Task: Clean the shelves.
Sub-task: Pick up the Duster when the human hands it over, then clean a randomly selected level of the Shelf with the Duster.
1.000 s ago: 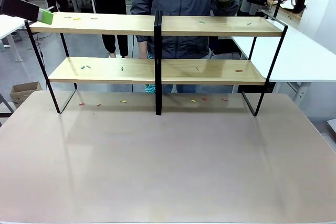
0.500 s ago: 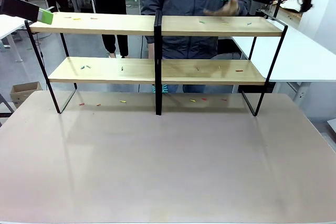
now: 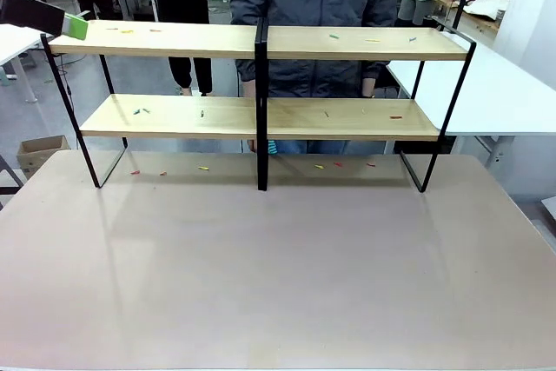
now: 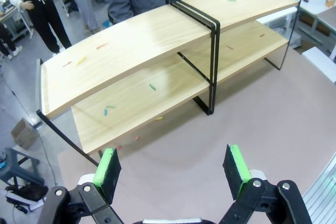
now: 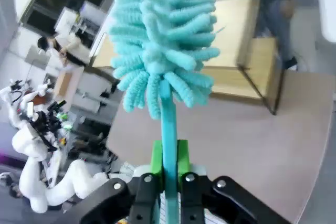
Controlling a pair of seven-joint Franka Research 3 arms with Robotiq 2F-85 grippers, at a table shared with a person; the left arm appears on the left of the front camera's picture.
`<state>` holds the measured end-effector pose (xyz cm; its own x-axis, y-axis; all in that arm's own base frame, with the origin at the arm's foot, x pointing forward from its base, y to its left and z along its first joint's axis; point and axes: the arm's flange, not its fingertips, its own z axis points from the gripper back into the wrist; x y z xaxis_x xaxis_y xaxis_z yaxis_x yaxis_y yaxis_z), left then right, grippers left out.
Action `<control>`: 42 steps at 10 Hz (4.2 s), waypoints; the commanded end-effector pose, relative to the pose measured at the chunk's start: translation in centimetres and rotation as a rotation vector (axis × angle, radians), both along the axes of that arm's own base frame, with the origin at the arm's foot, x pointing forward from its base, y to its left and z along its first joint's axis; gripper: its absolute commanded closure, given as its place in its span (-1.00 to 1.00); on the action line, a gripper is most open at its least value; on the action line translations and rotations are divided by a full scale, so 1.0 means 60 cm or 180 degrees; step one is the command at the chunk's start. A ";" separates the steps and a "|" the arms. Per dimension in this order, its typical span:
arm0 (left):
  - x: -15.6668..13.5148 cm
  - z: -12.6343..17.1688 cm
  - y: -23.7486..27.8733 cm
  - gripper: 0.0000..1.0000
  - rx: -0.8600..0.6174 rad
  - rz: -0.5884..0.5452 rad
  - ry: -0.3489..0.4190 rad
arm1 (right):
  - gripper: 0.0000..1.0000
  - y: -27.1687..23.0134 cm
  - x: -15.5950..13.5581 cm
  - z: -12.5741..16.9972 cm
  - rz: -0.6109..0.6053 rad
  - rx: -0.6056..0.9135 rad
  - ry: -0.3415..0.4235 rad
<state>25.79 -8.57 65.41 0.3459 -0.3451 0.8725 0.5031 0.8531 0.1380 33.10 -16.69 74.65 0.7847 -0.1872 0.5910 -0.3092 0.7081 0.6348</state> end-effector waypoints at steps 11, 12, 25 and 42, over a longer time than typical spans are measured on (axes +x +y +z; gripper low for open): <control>0.002 -0.002 0.001 -1.00 -0.0006 -0.0001 0.0008 | 1.00 -0.158 -0.166 -0.094 -0.0368 -0.0263 -0.0307; 0.002 -0.002 0.001 -1.00 -0.0006 -0.0001 0.0008 | 1.00 -0.158 -0.166 -0.094 -0.0368 -0.0263 -0.0307; 0.002 -0.002 0.001 -1.00 -0.0006 -0.0001 0.0008 | 0.75 0.111 -0.282 -0.312 0.1352 -0.2873 -0.0050; 0.002 -0.002 0.001 -1.00 -0.0006 -0.0001 0.0008 | 0.75 0.557 -0.139 -0.600 0.1243 -0.2168 0.0755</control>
